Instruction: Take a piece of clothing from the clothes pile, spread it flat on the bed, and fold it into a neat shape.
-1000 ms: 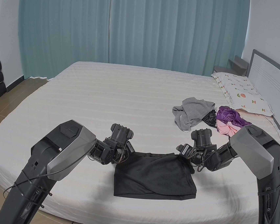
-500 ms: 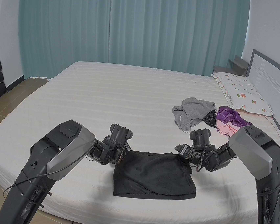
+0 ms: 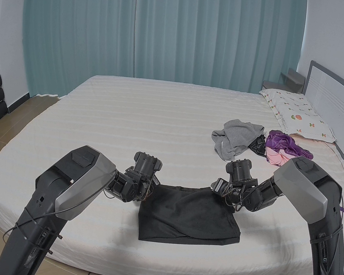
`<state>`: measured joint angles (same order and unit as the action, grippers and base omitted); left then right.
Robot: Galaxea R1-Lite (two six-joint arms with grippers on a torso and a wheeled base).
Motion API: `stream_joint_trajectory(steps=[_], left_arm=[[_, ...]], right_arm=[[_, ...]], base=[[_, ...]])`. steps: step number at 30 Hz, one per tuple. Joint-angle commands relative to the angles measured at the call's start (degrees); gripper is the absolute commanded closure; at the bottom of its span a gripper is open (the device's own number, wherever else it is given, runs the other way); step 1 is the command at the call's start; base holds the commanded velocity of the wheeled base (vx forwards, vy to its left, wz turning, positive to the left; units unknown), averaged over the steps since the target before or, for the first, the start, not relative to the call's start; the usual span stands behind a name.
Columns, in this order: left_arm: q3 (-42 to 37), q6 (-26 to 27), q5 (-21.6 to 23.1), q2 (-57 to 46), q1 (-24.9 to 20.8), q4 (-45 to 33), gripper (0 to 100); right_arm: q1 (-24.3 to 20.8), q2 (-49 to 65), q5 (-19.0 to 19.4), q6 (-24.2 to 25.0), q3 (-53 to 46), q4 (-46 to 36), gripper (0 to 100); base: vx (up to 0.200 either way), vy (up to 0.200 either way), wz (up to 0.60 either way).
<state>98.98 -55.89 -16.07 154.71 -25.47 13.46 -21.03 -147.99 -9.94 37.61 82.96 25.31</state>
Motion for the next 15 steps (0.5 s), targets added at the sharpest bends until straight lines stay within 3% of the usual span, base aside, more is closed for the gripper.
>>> stream_joint_trajectory(steps=[1, 15], left_arm=[[-0.1, 0.1, 0.0, -0.3, 0.0, 0.0, 100], [-0.1, 0.4, -1.9, 0.2, 0.7, 0.1, 100]], right_arm=[[0.0, -0.4, -0.1, -0.2, 0.2, -0.1, 100], [3.1, 1.8, -0.9, 0.2, 0.2, -3.0, 100]], base=[[0.0, 0.0, 0.0], [0.0, 0.0, 0.0]])
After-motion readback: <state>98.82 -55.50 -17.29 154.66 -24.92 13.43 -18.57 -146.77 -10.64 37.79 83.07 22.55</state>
